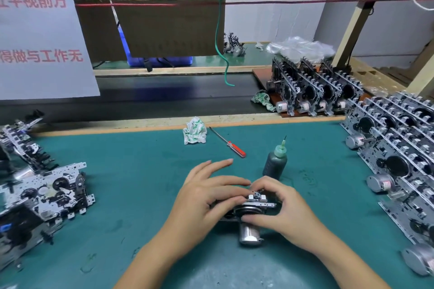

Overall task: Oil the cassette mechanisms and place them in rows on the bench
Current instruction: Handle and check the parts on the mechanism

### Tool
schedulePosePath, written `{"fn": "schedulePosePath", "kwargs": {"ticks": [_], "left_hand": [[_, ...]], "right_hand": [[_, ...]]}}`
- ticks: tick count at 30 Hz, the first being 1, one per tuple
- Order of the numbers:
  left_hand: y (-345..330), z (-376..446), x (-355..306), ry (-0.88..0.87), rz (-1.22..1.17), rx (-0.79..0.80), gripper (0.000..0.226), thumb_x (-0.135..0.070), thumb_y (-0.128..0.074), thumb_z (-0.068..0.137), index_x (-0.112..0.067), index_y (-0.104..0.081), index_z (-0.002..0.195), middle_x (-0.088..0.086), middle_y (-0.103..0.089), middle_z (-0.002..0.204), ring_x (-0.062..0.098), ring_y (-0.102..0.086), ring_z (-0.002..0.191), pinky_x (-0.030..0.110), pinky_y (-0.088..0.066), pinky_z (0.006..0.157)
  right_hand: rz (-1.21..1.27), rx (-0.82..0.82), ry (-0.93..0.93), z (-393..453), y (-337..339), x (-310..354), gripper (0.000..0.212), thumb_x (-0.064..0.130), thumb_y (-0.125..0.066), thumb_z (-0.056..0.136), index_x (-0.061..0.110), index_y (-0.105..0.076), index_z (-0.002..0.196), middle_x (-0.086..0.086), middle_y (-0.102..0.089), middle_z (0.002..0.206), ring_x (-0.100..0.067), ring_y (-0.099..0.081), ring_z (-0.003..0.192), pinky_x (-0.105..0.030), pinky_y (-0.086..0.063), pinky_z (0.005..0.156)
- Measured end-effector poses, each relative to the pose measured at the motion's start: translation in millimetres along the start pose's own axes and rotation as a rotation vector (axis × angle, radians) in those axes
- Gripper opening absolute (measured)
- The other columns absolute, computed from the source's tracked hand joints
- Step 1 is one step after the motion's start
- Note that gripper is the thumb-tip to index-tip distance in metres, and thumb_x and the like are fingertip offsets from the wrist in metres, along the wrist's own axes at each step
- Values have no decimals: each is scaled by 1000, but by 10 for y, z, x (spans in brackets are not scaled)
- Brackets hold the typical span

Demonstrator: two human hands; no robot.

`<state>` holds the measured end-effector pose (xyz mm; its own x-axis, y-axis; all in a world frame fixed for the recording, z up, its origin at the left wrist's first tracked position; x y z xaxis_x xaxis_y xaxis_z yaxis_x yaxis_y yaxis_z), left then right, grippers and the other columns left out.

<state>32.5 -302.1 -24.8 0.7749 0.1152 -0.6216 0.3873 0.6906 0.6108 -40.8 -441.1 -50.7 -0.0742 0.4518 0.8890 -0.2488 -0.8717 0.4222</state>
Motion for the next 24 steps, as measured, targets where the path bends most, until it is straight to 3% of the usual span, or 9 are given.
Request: {"fn": "schedulePosePath", "kwargs": {"ticks": [4,7,10,12,14,17,24], "left_hand": [[-7,1,17,19,-21,17,20,-33,-58,89,-29,-76,97,-31,-61,115,-5,-39,129,23,-21,111],[-9,-28,32,29,-23,7,27,-41,-51,90,-32,-74,100,-34,-60,116,-6,-38,130,24,-19,112],[-3,-13,25,26,-19,0,28,-42,-48,90,-37,-73,102,-34,-58,118,-5,-39,130,27,-19,112],[-3,2,8,21,0,-7,27,-42,-48,90,-39,-71,103,-31,-59,119,-4,-40,129,29,-20,112],[-5,-5,4,16,18,-10,27,-42,-47,91,-40,-71,104,-29,-60,119,-4,-41,129,30,-21,112],[-3,-19,12,8,27,-13,28,-42,-47,91,-39,-71,105,-27,-62,117,-3,-43,127,32,-23,111],[2,-17,4,-7,24,-35,27,-40,-50,90,-37,-72,105,-25,-63,116,-2,-47,123,34,-27,109]], "right_hand": [[36,-24,-10,-16,-5,6,30,37,-79,63,26,-65,86,5,-62,89,-16,-60,87,-36,-46,84],[-108,-30,26,-86,-23,41,31,44,-73,67,33,-62,94,14,-61,97,-10,-57,98,-31,-44,88],[-412,-279,219,-199,72,215,34,53,-65,73,37,-56,102,22,-58,101,2,-53,100,-14,-39,87],[-519,-470,414,-301,125,350,27,45,-66,81,26,-60,100,17,-63,94,-4,-56,91,-18,-42,84],[-651,-548,561,-361,107,415,18,34,-65,86,17,-70,88,10,-68,85,-14,-58,85,-26,-46,80],[-694,-556,592,-370,115,398,19,26,-65,85,13,-74,74,11,-71,84,-18,-61,82,-33,-49,75],[-671,-492,604,-336,145,411,17,26,-66,83,14,-75,78,9,-71,98,-17,-57,99,-34,-44,88]]}}
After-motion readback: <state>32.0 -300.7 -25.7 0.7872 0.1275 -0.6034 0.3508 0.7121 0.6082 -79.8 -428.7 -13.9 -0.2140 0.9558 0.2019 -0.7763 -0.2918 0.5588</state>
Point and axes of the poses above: each hand's wrist, its own z-axis towards the middle knuckle, its own y-axis out of the back of the hand, x = y × z, the point moved 5 cm from there along z, towards the middle knuckle
